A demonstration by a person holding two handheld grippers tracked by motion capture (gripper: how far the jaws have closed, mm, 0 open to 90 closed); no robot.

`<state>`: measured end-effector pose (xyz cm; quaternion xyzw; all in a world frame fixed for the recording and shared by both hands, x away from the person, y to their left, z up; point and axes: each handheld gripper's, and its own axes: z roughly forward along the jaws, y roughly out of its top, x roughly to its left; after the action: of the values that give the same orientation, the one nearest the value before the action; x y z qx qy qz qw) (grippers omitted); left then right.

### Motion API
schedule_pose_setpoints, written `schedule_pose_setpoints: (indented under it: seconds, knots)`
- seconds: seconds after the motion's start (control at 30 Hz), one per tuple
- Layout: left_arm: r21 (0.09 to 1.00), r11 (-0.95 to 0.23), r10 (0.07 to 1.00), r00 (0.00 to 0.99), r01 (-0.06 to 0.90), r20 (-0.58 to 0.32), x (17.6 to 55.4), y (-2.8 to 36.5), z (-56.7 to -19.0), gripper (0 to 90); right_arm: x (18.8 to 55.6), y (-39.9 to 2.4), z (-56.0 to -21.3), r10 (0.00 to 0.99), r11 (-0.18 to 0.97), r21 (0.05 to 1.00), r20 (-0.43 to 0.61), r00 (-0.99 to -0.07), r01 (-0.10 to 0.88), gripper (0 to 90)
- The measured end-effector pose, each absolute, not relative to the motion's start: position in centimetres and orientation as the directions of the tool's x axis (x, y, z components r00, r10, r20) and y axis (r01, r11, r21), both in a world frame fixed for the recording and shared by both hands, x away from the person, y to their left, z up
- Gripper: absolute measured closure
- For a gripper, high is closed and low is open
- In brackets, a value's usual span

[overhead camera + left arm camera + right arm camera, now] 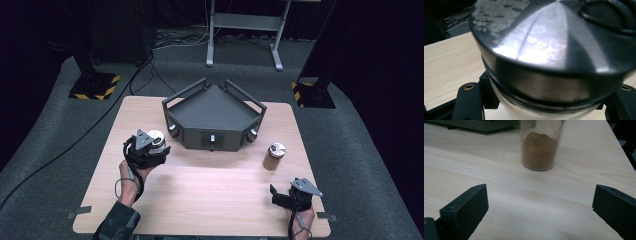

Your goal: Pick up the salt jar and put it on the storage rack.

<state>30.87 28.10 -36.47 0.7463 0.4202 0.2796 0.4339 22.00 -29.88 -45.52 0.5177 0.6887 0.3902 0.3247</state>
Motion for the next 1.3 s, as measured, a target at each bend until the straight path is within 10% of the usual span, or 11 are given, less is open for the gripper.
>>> schedule_pose_setpoints:
  seconds: [1.3]
  knots:
    - [0.877,-0.287,0.851,0.522,0.384,0.050,32.8,26.8,-35.7,31.3,22.1,-29.9,-45.5,0.966,0.162,0.871,-0.044,-0.254,0.464,0.0]
